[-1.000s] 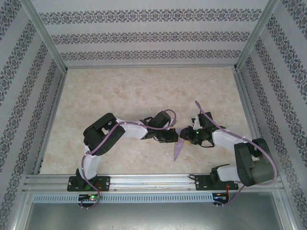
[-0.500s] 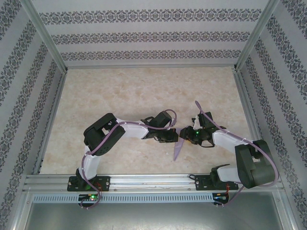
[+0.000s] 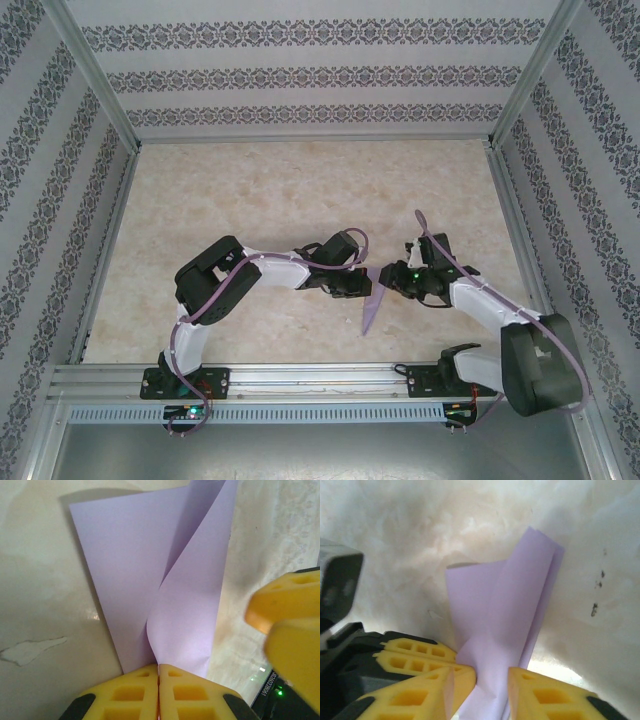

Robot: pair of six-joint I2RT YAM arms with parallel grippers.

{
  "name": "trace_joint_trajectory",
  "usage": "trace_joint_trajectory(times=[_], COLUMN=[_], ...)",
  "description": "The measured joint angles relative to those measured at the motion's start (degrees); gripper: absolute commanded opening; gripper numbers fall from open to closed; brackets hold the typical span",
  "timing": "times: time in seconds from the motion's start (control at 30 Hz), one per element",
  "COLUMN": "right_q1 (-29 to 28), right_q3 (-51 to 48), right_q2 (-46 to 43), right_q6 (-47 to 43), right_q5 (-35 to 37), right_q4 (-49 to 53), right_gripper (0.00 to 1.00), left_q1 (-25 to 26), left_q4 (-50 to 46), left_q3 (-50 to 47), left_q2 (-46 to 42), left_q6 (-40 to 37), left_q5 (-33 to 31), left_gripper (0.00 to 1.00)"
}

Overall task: Fold a paper plane with a square sheet of paper (fold left side to right side)
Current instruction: Perform the fifth fold on the wing at the bottom-center of the table.

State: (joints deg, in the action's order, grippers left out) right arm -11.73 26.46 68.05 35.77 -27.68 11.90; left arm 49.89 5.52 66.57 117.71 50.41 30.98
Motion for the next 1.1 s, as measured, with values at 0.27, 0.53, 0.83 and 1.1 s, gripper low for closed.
trace_joint_trajectory(times=[0.27, 0.53, 0.83, 1.1], right_q1=[-0.02, -0.02, 0.0, 0.76], right_q3=[0.04, 0.04, 0.04, 0.96], right_q2=[3.65, 7.67, 9.75, 11.67], right_q6=[-0.15, -0.44, -1.57, -1.99], right_q5=[-2.84, -3.67, -3.17, -3.08], right_q4=[-1.68, -3.04, -3.82, -3.93], right_gripper=[0.0, 0.0, 0.0, 0.0], left_q1=[0.04, 0.26, 0.31, 0.37], left_q4=[-0.2, -0.28, -0.39, -0.37], left_q3=[0.07, 0.07, 0.07, 0.13], left_q2=[0.0, -0.04, -0.07, -0.04], left_q6=[0.02, 0.28, 0.66, 0.9], left_q5=[-0.24, -0.85, -1.2, -1.6], left_gripper=[0.08, 0.07, 0.06, 0.04])
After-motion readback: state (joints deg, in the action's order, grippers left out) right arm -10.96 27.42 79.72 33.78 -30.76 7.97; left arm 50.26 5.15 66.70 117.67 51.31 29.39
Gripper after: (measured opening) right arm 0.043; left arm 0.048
